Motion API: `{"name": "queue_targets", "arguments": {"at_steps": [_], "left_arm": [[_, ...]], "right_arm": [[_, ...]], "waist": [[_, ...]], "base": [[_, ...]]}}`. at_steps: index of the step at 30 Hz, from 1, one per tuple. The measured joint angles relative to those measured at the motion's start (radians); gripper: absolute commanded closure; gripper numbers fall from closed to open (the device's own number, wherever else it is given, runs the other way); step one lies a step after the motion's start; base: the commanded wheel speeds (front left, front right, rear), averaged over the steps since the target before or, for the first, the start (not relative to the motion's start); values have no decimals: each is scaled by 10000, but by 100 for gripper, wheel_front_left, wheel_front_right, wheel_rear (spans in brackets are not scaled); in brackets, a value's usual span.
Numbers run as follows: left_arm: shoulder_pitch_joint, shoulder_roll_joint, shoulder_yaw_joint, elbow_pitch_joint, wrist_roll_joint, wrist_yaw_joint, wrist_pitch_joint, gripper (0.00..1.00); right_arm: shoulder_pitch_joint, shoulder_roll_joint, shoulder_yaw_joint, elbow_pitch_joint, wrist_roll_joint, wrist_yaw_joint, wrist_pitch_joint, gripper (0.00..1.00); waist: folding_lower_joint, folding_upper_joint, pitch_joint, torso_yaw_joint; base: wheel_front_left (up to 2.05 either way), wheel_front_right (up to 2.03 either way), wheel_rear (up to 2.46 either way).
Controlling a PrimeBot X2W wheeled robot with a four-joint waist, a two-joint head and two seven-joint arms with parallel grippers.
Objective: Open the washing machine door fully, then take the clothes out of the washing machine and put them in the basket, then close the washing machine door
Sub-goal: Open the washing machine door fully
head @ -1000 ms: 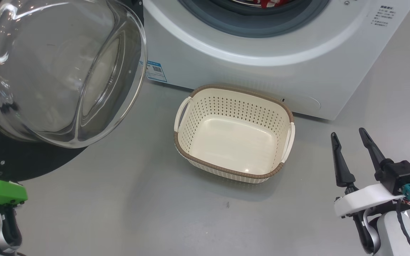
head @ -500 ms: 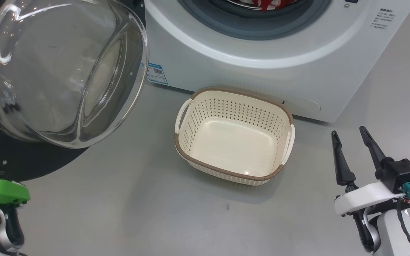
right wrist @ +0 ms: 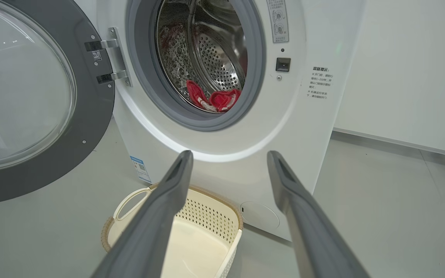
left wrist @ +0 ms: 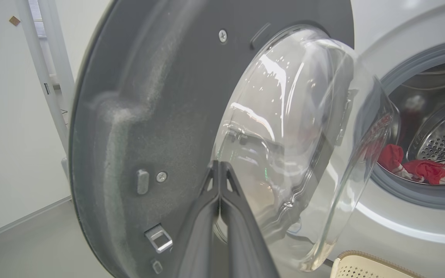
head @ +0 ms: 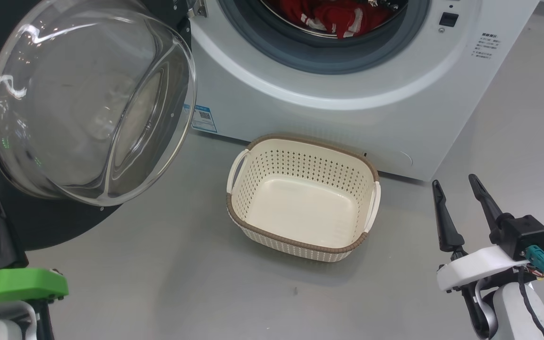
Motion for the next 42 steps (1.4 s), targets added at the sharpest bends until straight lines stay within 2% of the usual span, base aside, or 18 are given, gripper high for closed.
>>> {"name": "queue_targets", "arguments": {"at_steps": [13, 14, 15, 16, 17, 28, 34, 42], "left_arm": [[1475, -270, -938, -594, 420, -353, 0, 100], [1545, -284, -988, -654, 474, -366, 0, 87], [1602, -301, -1012, -706, 502, -401, 0, 58], [1643, -305, -1064, -719, 531, -426, 0, 41], [1674, -318, -1108, -769, 531, -426, 0, 0], [2070, -431, -1569, -1294, 558, -608, 63, 0], [2089, -487, -1879, -1438, 556, -779, 244, 0], [2120, -489, -1935, -1613, 558, -786, 403, 0]], "right_arm": [[415, 176, 167, 113, 19, 13, 0, 0], [417, 176, 182, 109, 27, 13, 0, 0], [417, 176, 205, 105, 38, 13, 0, 0], [426, 180, 219, 105, 46, 13, 0, 0], [435, 182, 240, 102, 48, 13, 0, 0], [570, 234, 491, -40, 107, 67, 0, 0], [590, 265, 648, -194, 113, 67, 0, 0], [593, 307, 756, -345, 211, 67, 0, 0]], "waist": [[0, 0, -787, -303], [0, 0, -827, -343], [0, 0, -860, -391], [0, 0, -887, -440], [0, 0, -915, -490], [0, 0, -1115, -1248], [-1, 0, -1167, -1854], [0, 0, -1181, -2690]], "base": [[0, 0, 0], [0, 0, 0], [0, 0, 0], [0, 0, 0], [0, 0, 0], [0, 0, 0], [0, 0, 0], [0, 0, 0]]}}
